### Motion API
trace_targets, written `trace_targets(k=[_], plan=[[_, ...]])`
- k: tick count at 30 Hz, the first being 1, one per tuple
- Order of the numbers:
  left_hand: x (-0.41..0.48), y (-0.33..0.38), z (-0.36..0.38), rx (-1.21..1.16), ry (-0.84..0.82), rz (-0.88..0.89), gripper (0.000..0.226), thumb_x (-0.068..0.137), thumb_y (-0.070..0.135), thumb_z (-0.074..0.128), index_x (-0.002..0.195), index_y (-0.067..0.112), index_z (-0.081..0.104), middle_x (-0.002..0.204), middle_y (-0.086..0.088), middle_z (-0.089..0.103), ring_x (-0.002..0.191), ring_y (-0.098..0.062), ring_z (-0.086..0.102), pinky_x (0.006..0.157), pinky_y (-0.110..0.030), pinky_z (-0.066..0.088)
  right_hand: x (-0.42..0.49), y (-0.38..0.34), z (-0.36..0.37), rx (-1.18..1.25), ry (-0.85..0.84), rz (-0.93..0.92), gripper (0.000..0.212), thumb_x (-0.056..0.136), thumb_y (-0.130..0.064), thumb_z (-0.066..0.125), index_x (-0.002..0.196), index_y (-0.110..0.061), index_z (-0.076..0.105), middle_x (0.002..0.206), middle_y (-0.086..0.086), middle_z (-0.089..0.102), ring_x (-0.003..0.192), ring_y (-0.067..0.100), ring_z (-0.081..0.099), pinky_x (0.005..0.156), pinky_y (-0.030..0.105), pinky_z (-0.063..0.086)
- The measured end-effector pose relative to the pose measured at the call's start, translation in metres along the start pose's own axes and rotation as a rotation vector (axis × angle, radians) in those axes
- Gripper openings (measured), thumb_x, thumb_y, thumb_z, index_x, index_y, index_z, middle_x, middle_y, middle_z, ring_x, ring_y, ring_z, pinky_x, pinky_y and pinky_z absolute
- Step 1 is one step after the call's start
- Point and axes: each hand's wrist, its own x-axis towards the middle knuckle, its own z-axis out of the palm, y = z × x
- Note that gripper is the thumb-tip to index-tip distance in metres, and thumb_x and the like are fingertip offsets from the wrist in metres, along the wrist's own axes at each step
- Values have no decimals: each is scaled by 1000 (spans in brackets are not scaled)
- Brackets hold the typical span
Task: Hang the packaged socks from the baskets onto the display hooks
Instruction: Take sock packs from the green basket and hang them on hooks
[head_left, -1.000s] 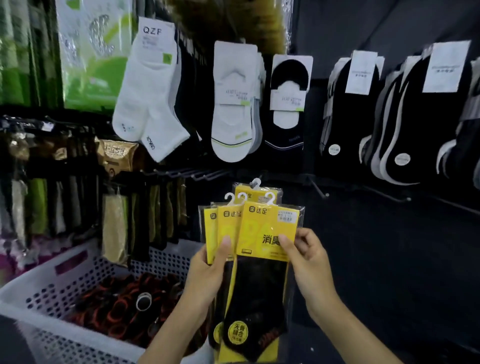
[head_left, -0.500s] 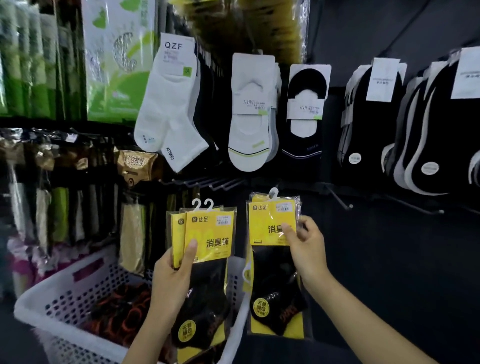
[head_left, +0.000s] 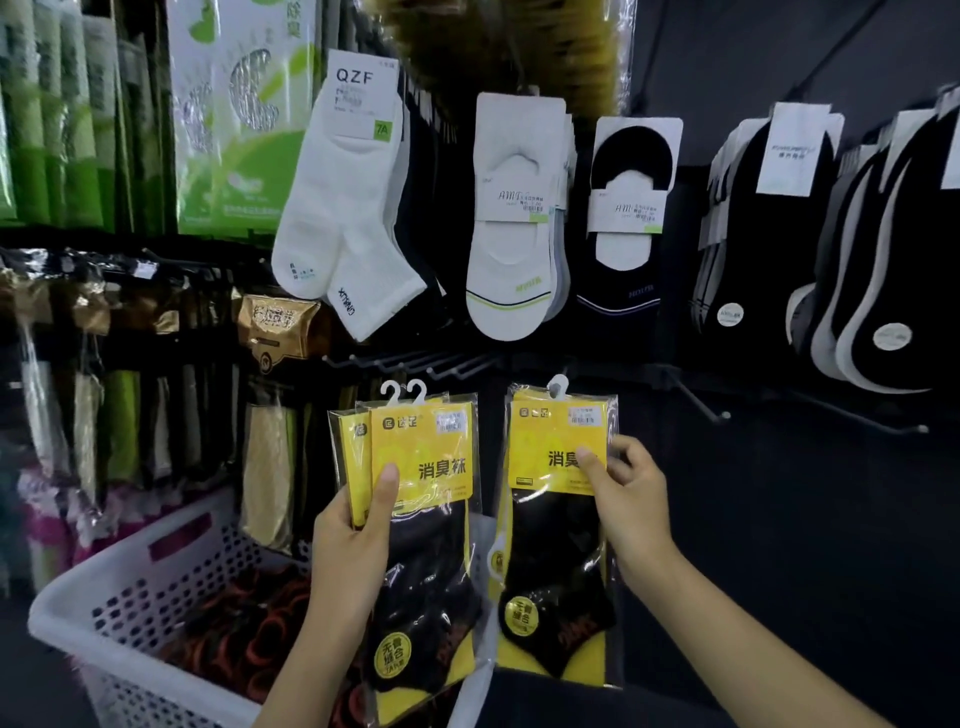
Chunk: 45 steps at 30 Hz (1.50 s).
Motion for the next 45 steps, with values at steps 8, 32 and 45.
trace_targets(k=[8,32,45], plan=[[-5,-1,2,-28,-42,-8,35,81,51,53,93,22,68,70,13,66,68,13,61,57,2,40,28,29,-3,-135,257,174,31,79,-35,74,95,-14,59,90,-1,60,81,13,58,64,22,45],[-26,3,29,-87,-197,-157,41,81,58,47,91,25,69,70,13,71,68,9,64,61,-9,45,-50,6,-13,145,-132,131,12,91,-18,58,102,-15,62,92,-5,75,84,6,70,67,15,54],[-8,0,-1,-111,-94,-161,15,90,50,45,91,41,57,72,41,63,69,28,54,67,-13,34,-6,-10,-12,8,-23,49,6,92,-19,59,97,-15,62,89,-1,74,82,11,70,75,28,55]])
